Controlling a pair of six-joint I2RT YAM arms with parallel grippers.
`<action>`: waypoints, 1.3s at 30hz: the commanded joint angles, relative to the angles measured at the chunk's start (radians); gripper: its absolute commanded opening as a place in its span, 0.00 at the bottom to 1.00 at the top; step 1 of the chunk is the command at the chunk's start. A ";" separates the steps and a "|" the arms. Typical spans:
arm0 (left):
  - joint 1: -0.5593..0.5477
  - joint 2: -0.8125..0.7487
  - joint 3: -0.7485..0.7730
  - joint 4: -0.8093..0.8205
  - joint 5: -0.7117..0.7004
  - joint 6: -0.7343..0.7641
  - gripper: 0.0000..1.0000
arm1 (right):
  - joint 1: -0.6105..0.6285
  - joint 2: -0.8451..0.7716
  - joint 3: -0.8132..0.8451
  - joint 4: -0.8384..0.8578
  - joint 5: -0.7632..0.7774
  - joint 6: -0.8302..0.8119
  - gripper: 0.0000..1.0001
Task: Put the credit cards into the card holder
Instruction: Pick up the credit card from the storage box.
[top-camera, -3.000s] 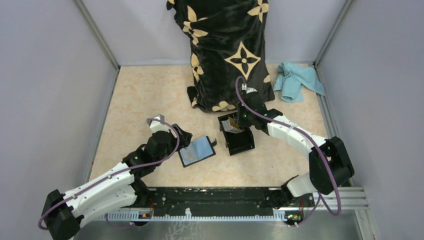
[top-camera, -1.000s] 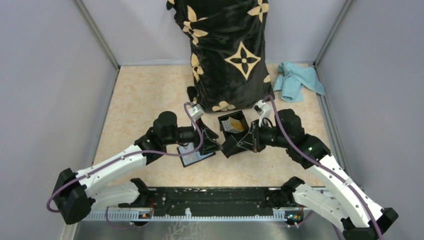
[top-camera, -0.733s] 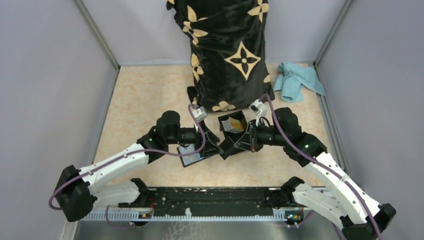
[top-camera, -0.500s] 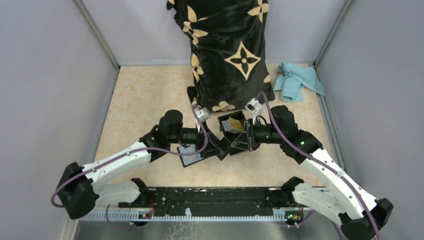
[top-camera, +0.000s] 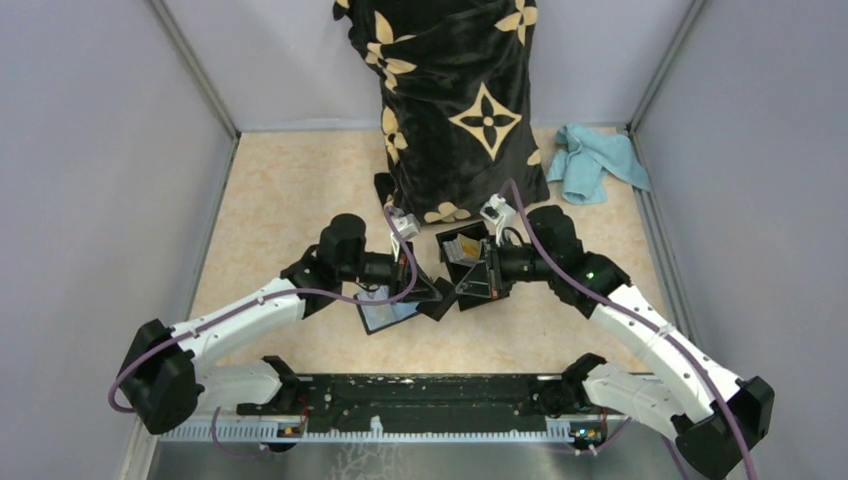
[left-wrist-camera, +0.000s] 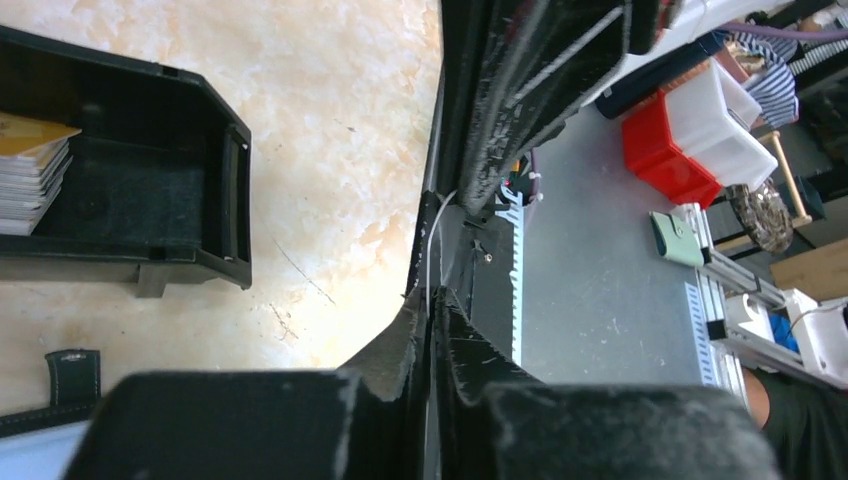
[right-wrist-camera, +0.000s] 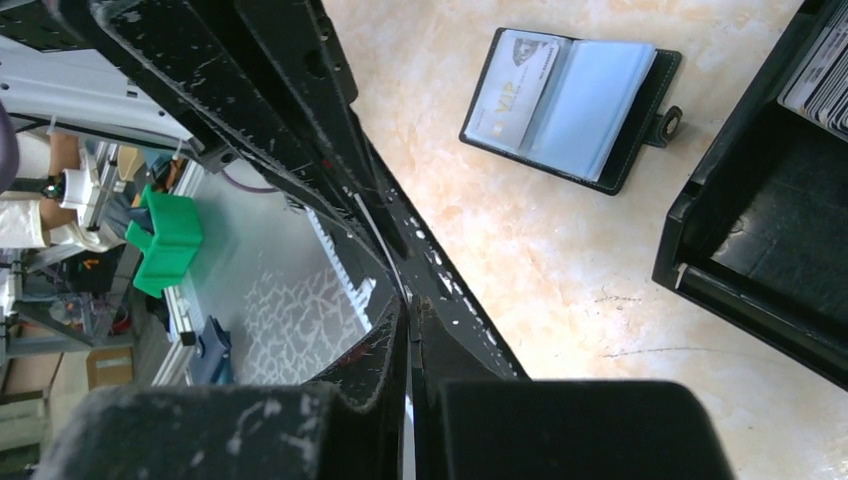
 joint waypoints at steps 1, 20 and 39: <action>0.034 -0.010 0.002 0.030 0.066 -0.002 0.01 | -0.008 0.009 -0.005 0.060 -0.027 -0.013 0.00; 0.119 -0.092 -0.197 0.322 -0.262 -0.431 0.00 | -0.004 -0.009 -0.133 0.347 0.154 0.061 0.50; 0.117 -0.448 -0.549 0.231 -0.718 -0.919 0.00 | 0.149 0.201 -0.190 0.637 0.267 0.125 0.49</action>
